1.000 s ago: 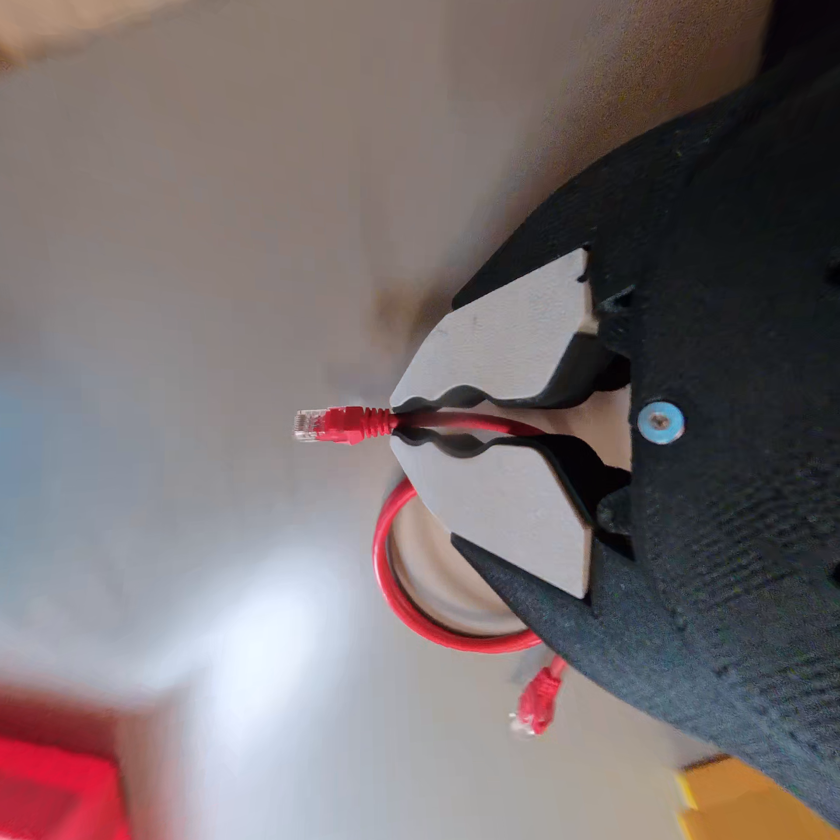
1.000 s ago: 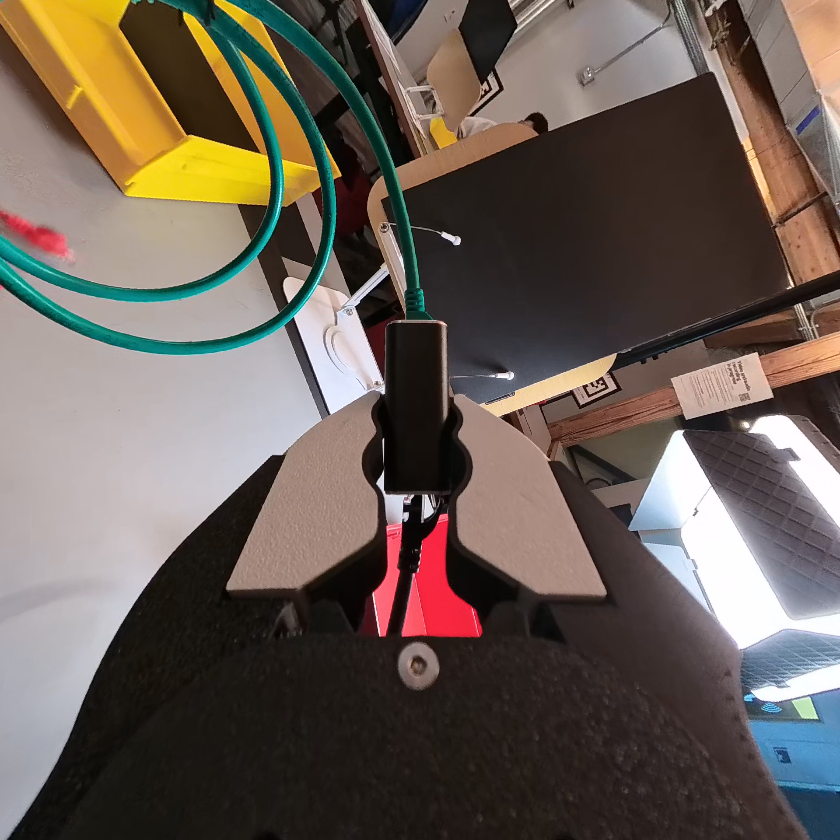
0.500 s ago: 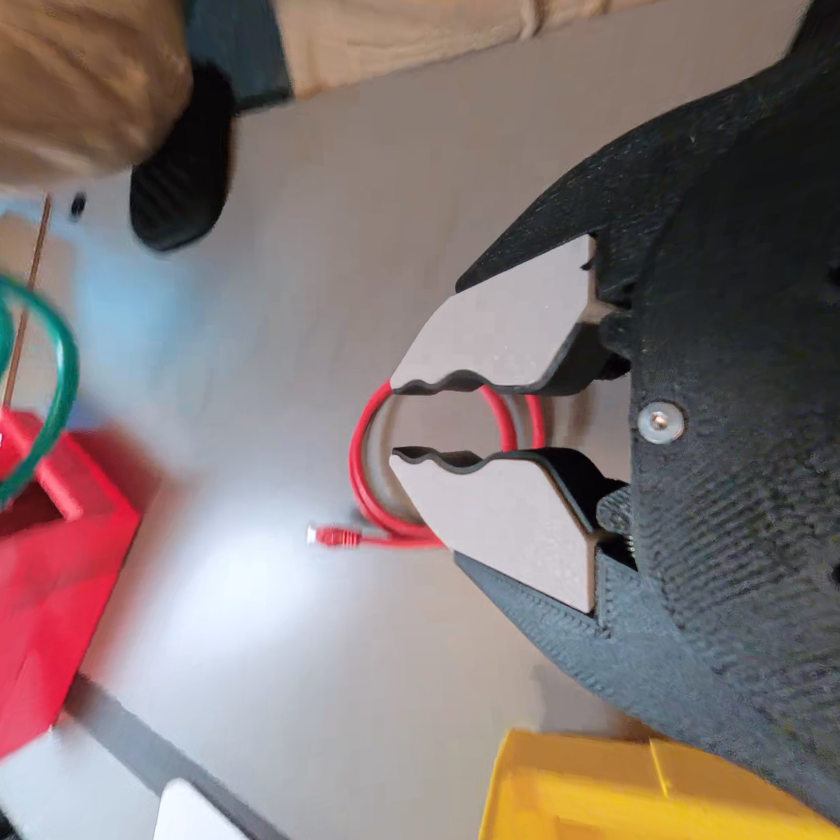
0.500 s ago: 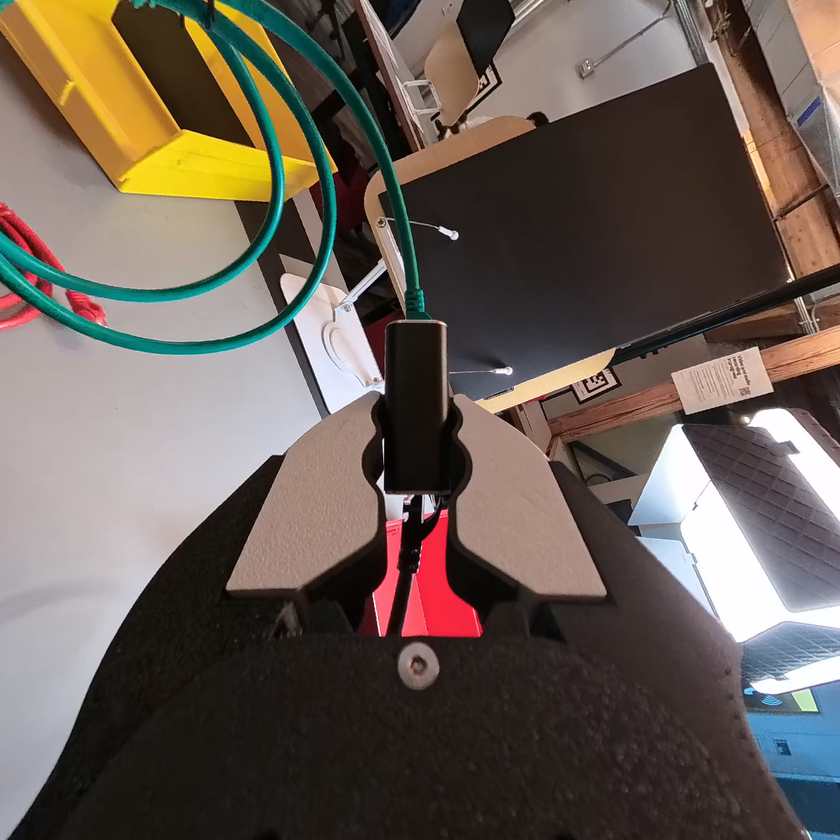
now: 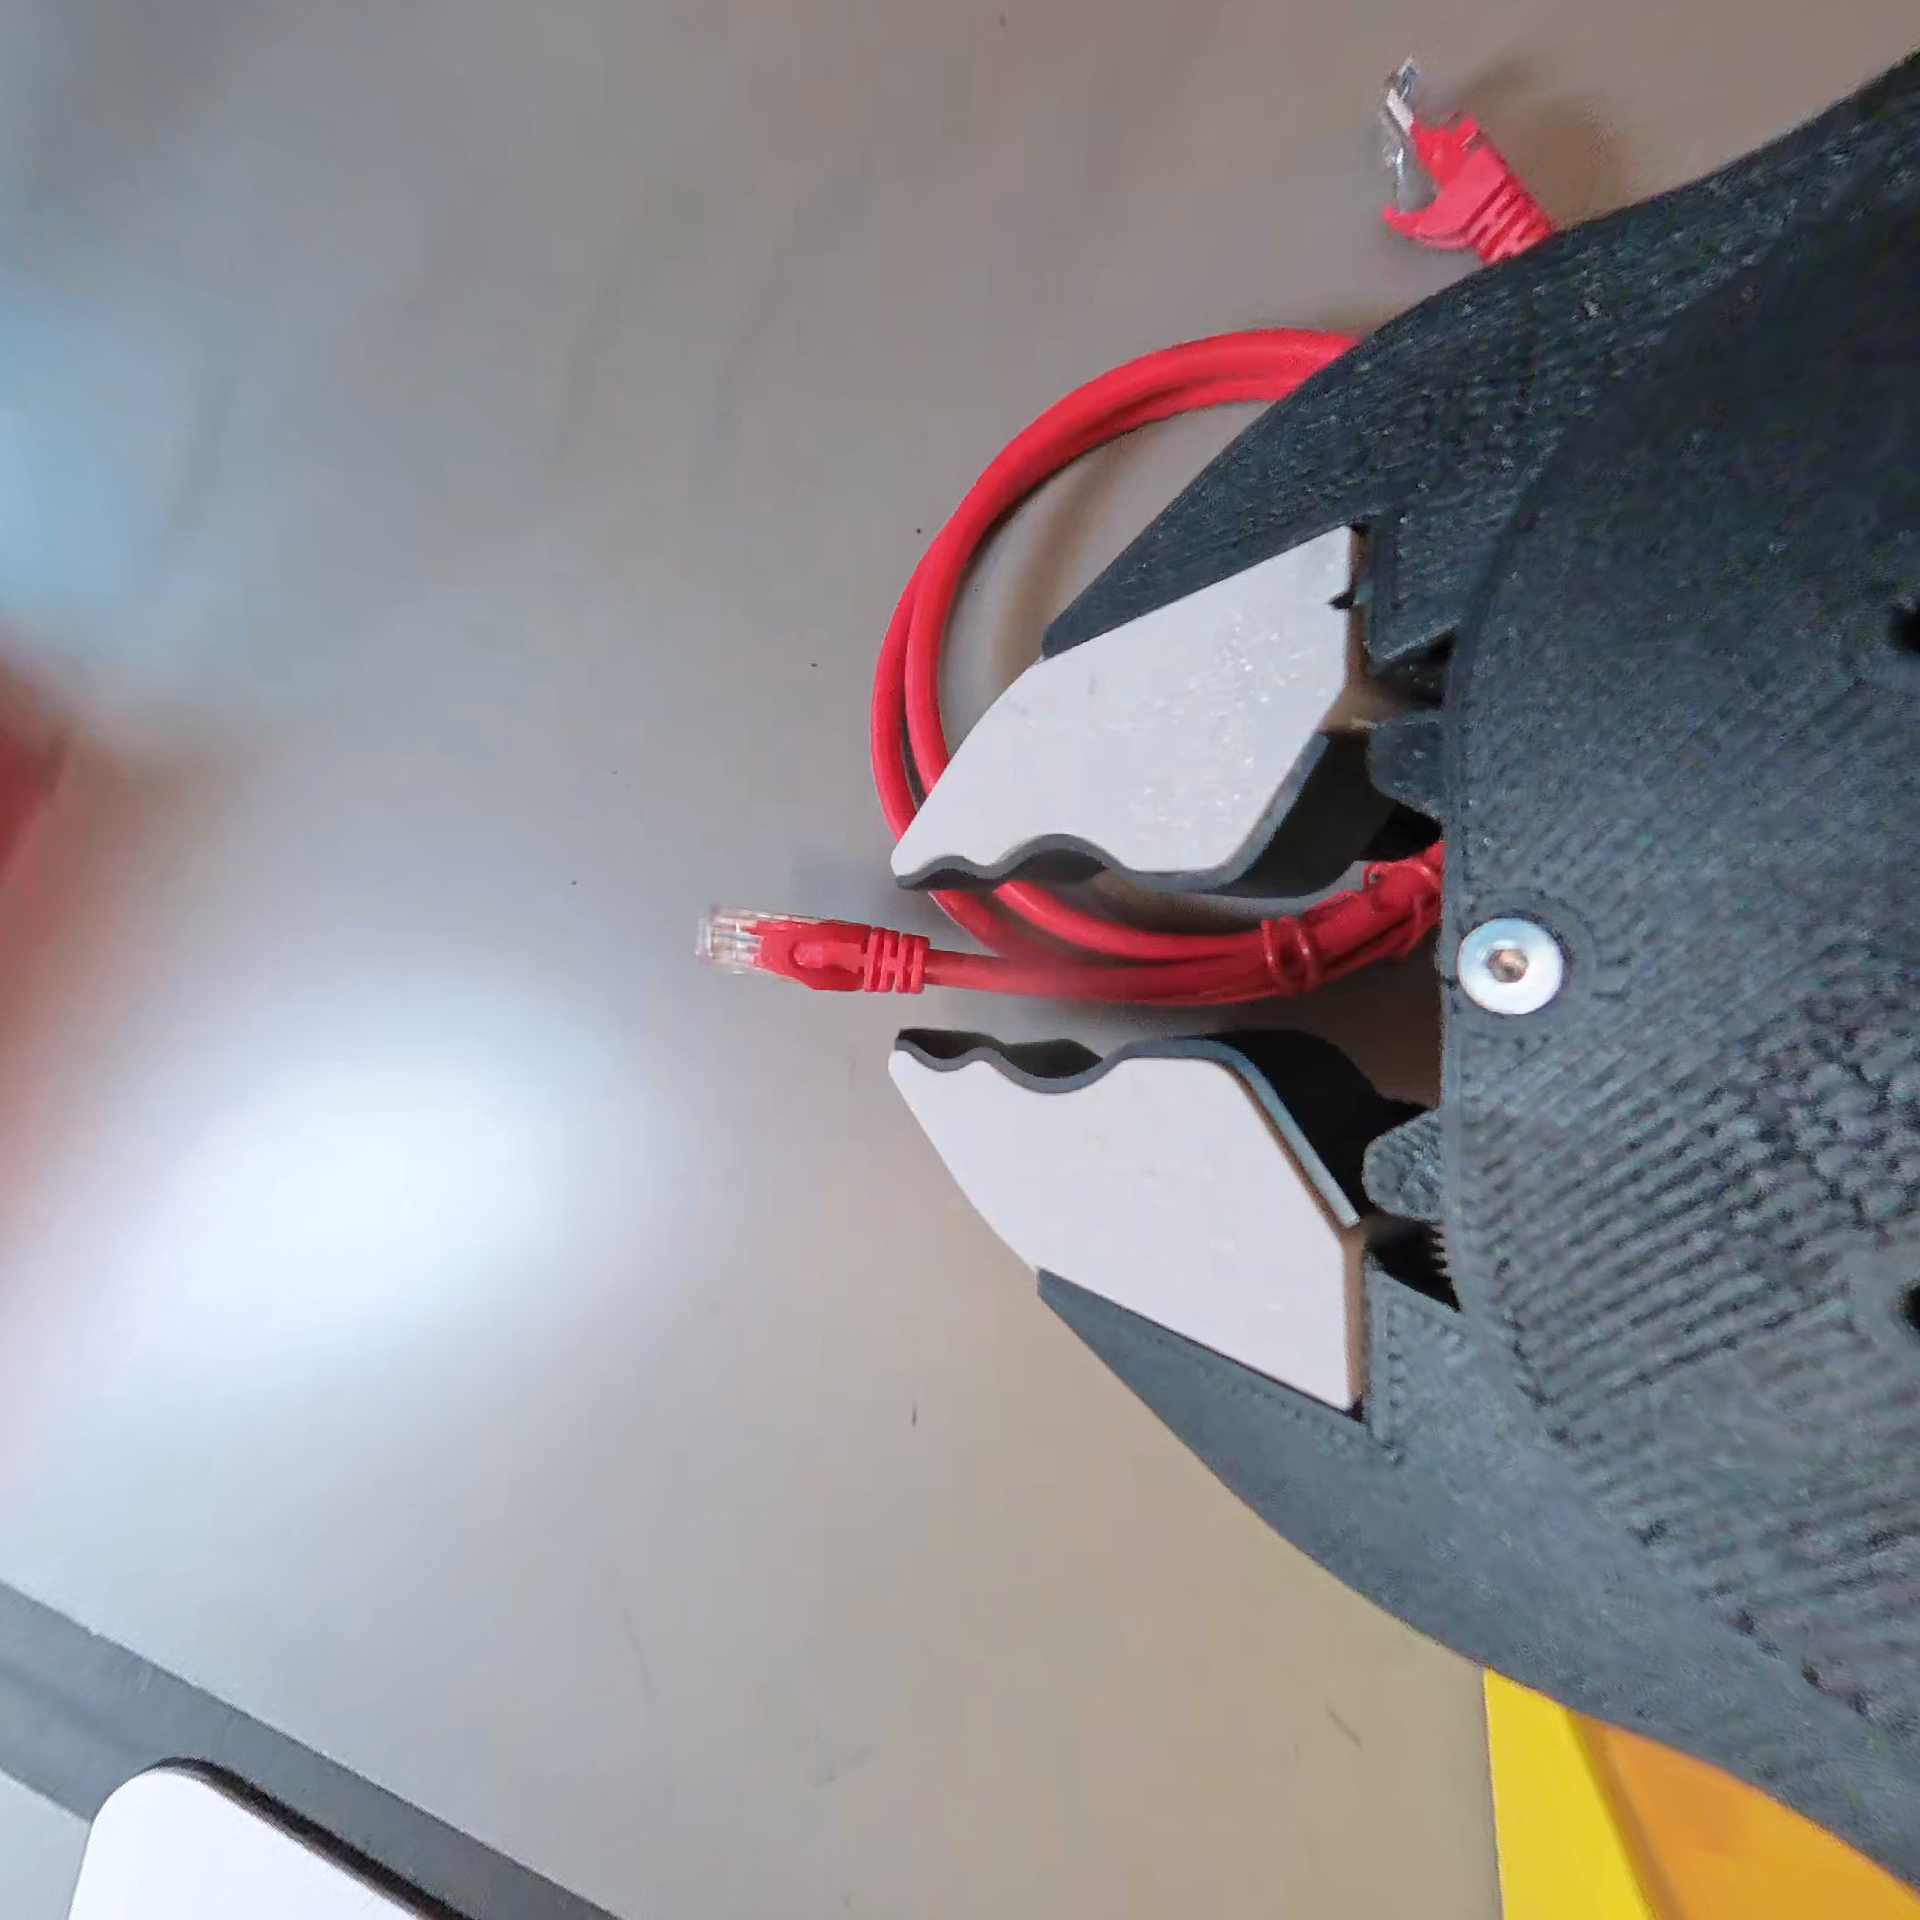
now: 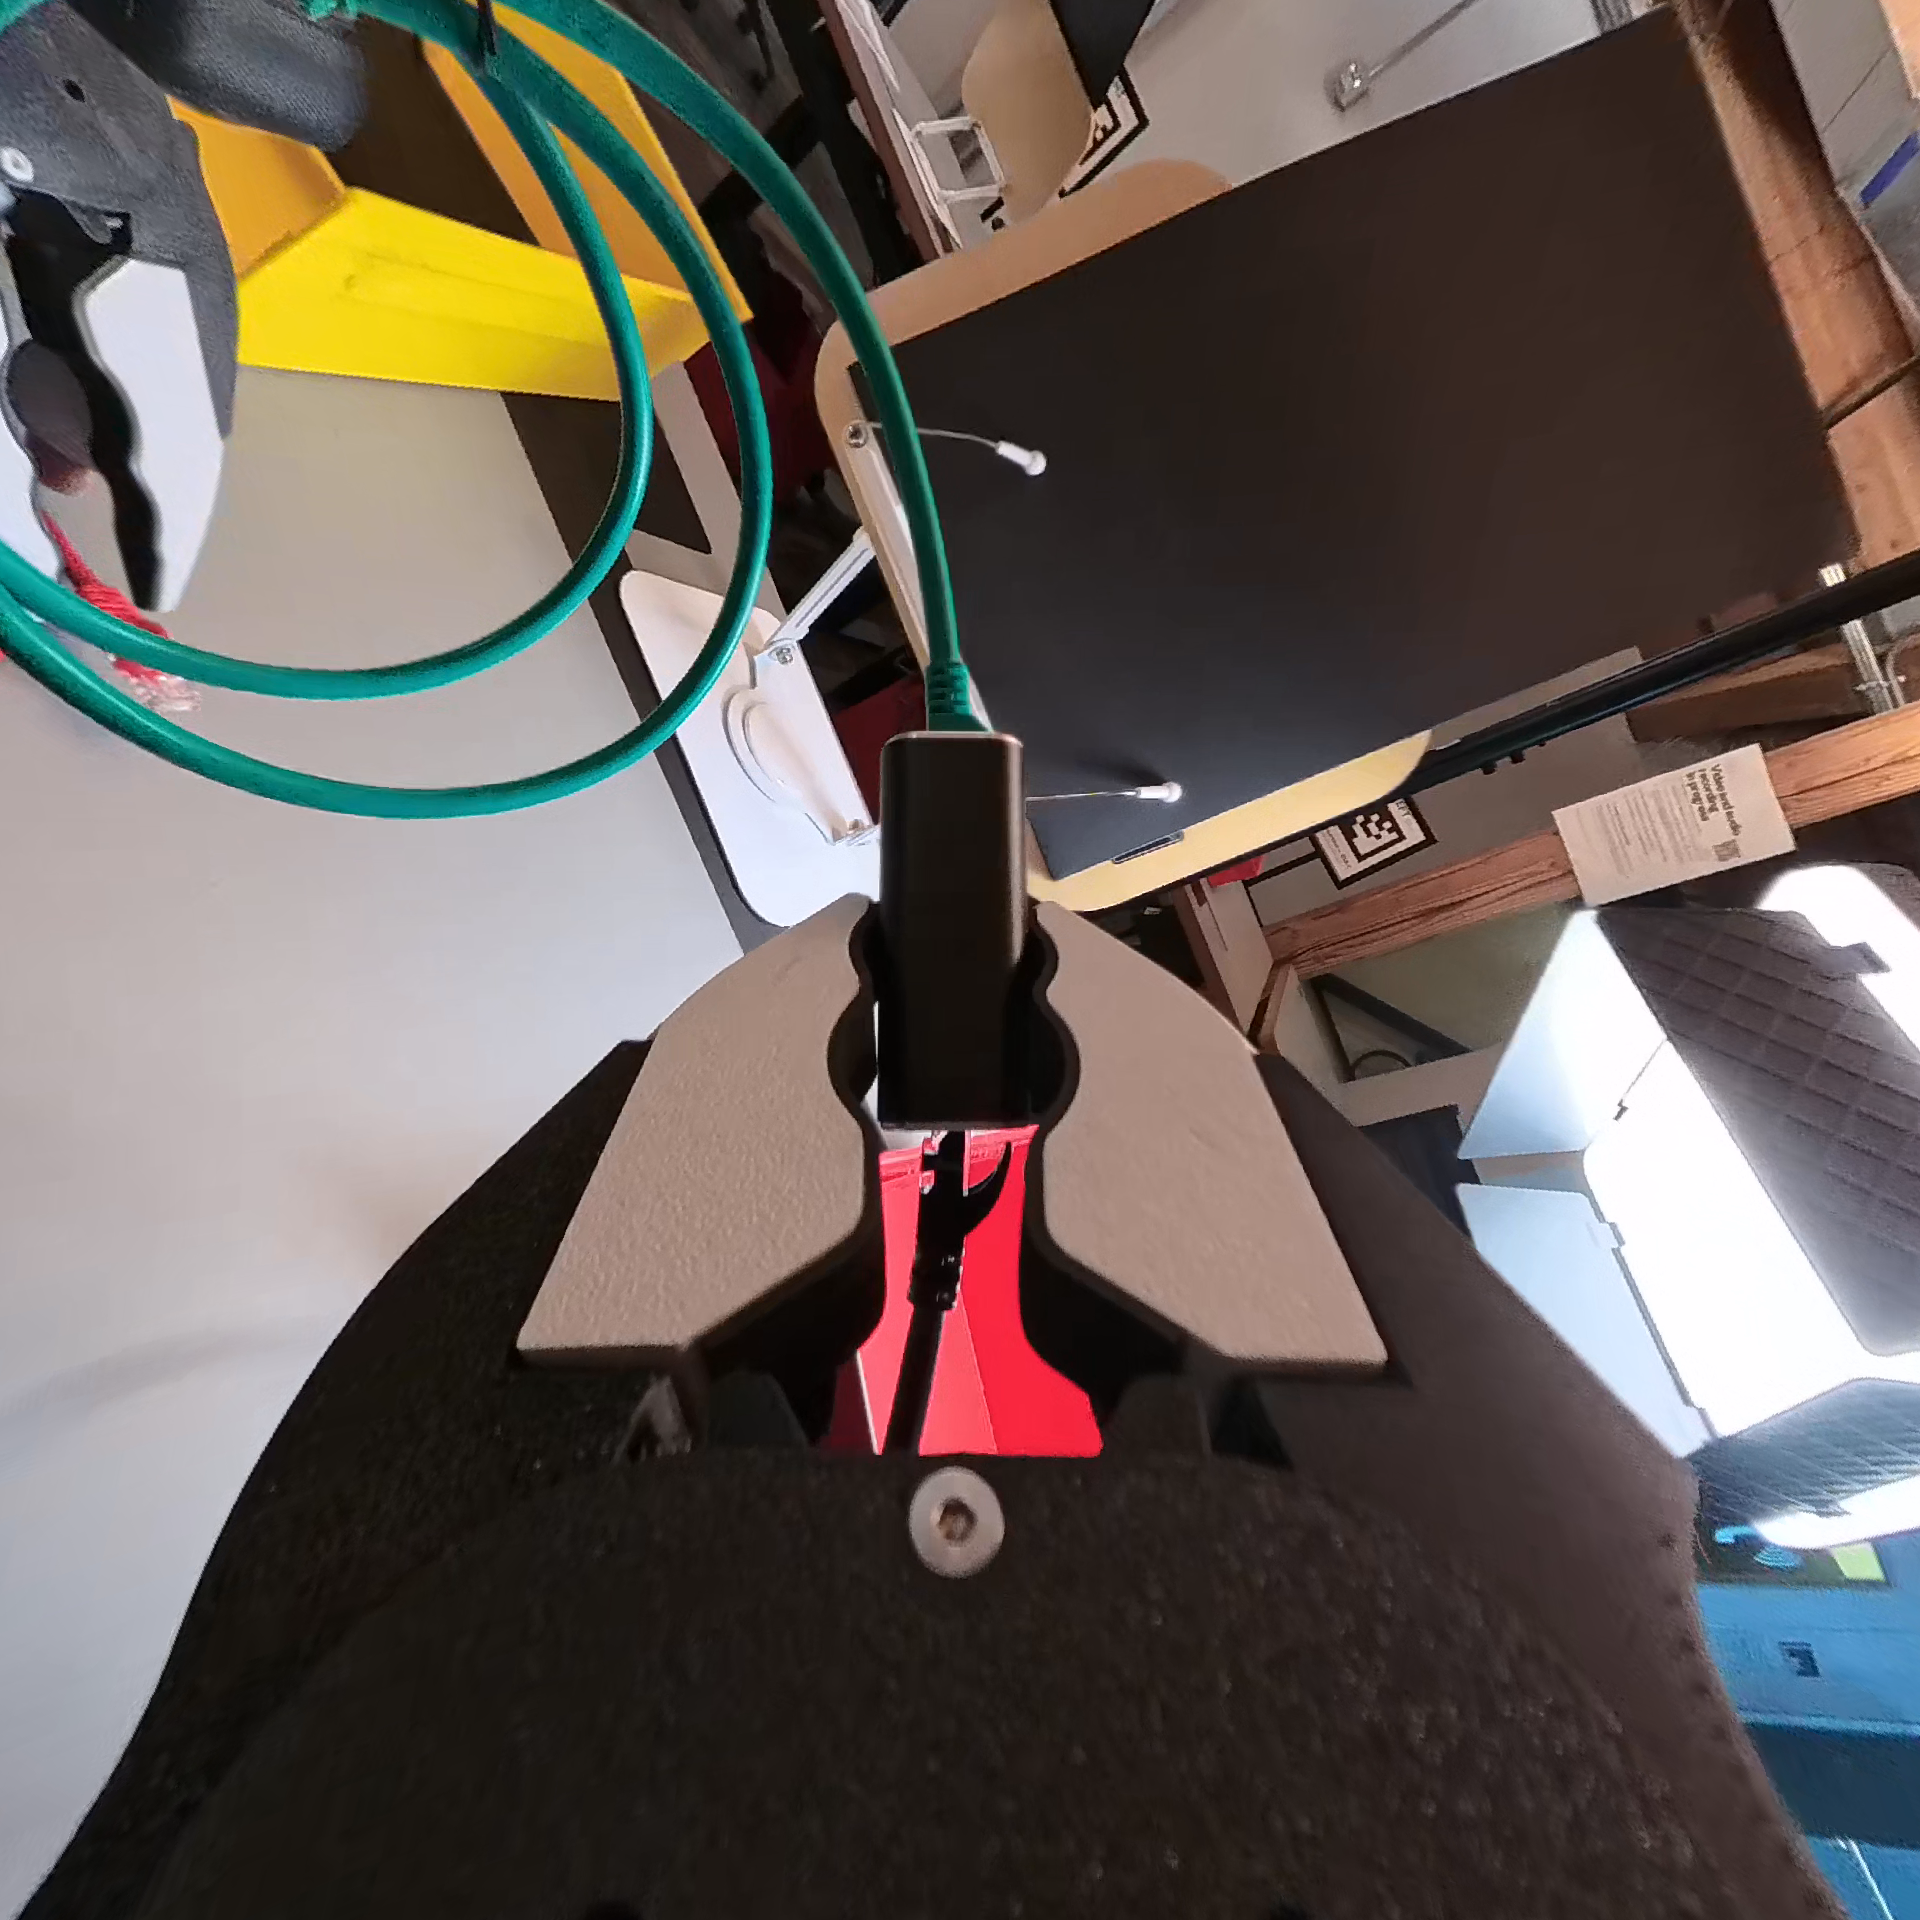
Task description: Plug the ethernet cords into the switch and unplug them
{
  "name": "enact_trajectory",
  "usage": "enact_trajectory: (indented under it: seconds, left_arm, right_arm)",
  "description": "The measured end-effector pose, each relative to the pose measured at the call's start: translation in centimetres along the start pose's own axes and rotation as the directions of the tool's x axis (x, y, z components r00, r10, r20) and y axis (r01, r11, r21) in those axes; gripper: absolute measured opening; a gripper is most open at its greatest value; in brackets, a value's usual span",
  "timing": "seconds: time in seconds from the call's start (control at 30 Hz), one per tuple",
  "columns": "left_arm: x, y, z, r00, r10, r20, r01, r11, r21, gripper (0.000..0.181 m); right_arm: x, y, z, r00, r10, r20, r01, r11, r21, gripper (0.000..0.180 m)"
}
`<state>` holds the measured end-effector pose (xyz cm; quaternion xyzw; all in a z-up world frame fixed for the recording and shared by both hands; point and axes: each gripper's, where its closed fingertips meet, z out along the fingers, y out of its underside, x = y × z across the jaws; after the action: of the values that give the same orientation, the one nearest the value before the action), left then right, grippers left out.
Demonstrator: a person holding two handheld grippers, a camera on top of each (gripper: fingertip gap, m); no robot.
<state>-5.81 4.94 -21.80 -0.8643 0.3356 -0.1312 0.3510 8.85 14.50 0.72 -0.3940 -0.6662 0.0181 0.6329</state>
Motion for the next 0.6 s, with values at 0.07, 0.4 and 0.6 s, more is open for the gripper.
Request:
enact_trajectory:
  seconds: [0.07, 0.4, 0.6]
  left_arm:
    - [-0.2, 0.4, 0.3, 0.999, 0.037, 0.026, -0.036, 0.999, -0.024, 0.01]
    - [-2.5, -1.9, -9.1, 0.992, -0.026, 0.124, 0.01, 0.992, 0.129, 0.01]
    - [1.3, -3.3, -15.3, 1.0, 0.004, 0.009, -0.005, 0.989, 0.149, 0.01]
  right_arm:
    - [-0.6, 0.2, 0.6, 1.0, -0.006, 0.016, 0.006, 1.0, -0.001, 0.024]
    - [-5.4, 0.0, 3.7, 0.98, -0.185, 0.072, 0.18, 0.981, 0.069, 0.024]
    - [-10.3, -0.6, 6.1, 0.916, -0.392, 0.087, 0.385, 0.919, 0.088, 0.024]
